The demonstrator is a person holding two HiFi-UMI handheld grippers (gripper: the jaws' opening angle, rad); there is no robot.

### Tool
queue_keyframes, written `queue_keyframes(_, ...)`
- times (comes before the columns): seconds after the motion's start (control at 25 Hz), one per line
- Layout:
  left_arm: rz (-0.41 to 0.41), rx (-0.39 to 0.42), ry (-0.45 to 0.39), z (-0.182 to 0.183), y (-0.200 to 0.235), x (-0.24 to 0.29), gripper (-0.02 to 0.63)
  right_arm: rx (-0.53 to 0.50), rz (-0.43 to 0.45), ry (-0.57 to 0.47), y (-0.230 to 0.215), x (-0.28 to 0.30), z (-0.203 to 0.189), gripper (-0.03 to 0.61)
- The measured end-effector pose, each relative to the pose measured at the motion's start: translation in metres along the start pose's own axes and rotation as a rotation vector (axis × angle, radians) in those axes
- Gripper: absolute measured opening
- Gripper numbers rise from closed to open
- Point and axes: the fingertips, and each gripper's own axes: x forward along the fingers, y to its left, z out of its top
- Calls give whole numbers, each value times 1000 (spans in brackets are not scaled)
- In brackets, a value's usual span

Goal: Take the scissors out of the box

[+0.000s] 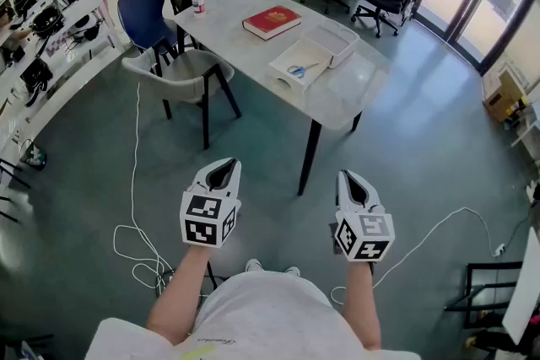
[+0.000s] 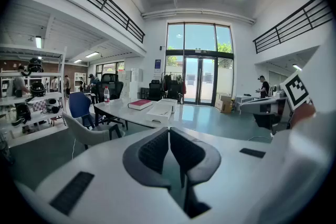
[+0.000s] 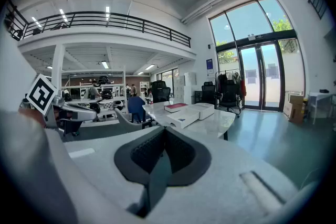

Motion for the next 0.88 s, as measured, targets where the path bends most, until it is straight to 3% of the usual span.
queue_keyframes(0.44, -58, -20, 15, -3, 2, 2, 21, 13, 2, 6, 8, 9, -1, 6)
queue_keyframes(0.88, -63, -56, 32, -7, 17, 23, 23, 7, 31, 16, 8, 41, 3, 6)
